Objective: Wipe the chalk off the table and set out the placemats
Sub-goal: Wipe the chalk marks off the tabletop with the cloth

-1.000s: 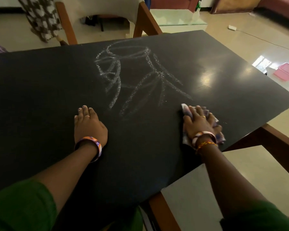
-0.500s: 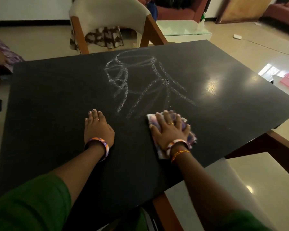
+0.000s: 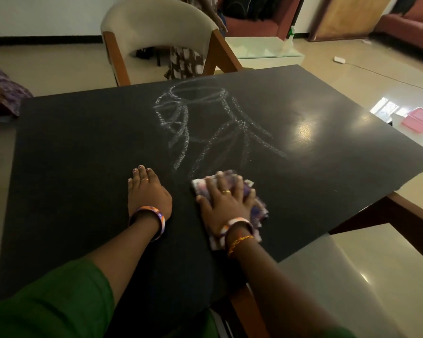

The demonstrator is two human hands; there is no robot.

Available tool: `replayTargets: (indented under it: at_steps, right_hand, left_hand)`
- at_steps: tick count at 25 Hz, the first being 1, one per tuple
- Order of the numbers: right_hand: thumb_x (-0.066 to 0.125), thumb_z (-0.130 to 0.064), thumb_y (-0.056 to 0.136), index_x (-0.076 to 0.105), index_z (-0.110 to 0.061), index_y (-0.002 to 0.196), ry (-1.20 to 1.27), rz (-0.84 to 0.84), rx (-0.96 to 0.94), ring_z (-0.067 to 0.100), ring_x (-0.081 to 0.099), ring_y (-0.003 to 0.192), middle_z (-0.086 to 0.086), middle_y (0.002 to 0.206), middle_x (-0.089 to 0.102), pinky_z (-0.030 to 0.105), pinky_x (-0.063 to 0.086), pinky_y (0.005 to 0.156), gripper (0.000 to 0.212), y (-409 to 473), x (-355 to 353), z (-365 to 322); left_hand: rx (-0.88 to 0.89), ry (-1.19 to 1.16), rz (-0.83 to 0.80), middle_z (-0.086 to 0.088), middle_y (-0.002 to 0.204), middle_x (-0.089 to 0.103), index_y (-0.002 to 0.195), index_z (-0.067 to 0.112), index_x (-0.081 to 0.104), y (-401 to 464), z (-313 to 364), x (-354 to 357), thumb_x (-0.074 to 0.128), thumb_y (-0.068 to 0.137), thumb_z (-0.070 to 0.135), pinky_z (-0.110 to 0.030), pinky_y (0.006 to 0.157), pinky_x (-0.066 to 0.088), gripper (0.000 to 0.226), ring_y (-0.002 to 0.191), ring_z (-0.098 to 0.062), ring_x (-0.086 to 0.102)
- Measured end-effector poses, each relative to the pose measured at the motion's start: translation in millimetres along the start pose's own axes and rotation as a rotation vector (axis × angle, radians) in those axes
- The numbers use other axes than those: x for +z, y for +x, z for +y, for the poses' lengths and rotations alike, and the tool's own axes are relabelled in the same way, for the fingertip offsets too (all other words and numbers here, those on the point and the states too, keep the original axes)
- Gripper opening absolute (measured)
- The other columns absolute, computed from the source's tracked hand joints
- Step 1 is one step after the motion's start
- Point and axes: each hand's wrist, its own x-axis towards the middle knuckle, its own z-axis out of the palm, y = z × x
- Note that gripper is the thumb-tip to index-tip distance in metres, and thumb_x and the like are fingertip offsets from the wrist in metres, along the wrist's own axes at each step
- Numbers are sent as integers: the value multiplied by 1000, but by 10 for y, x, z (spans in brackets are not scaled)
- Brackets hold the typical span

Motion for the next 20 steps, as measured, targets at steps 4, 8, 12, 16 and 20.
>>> replayTargets:
  at_steps: [4, 8, 12, 16, 20]
  right_hand:
    - [23, -62, 94, 13, -44, 148, -51, -36, -50, 26, -12, 146, -14, 159, 1, 63, -10, 110, 57, 114, -24, 153]
    - [21, -63, 94, 12, -44, 149, 41, 52, 362, 29, -11, 145, -11, 160, 0, 65, -7, 110, 58, 154, -266, 1110]
    - [23, -60, 95, 11, -39, 150, 68, 56, 498, 35, -14, 144, -5, 161, -2, 66, -7, 109, 60, 147, -301, 1054]
    - [24, -58, 96, 10, -40, 150, -9, 7, 79, 32, -17, 144, -8, 160, -5, 62, -14, 108, 58, 3, -9, 44]
    - [24, -61, 95, 13, -45, 148, -69, -50, -92, 26, -12, 146, -14, 159, 0, 61, -10, 111, 56, -21, -9, 11]
  left_hand:
    - [15, -48, -6, -14, 156, 10, 147, 1, 15, -14, -48, -15, 28, 96, 18, -36, 119, 8, 55, 145, -25, 6]
    - [13, -53, 2, -13, 156, 9, 147, 3, 15, -10, -34, -4, 28, 97, 19, -37, 119, 8, 55, 145, -25, 6]
    - [8, -36, 13, -14, 156, 10, 147, 2, 15, 18, -19, 30, 29, 97, 21, -38, 118, 9, 56, 145, -26, 7]
    - [14, -22, 9, -15, 156, 10, 147, 2, 15, 3, -20, 16, 29, 96, 21, -38, 118, 9, 56, 145, -26, 6]
    - [24, -31, 0, -14, 156, 11, 147, 2, 16, -10, -30, -6, 29, 96, 20, -38, 119, 9, 55, 145, -26, 7]
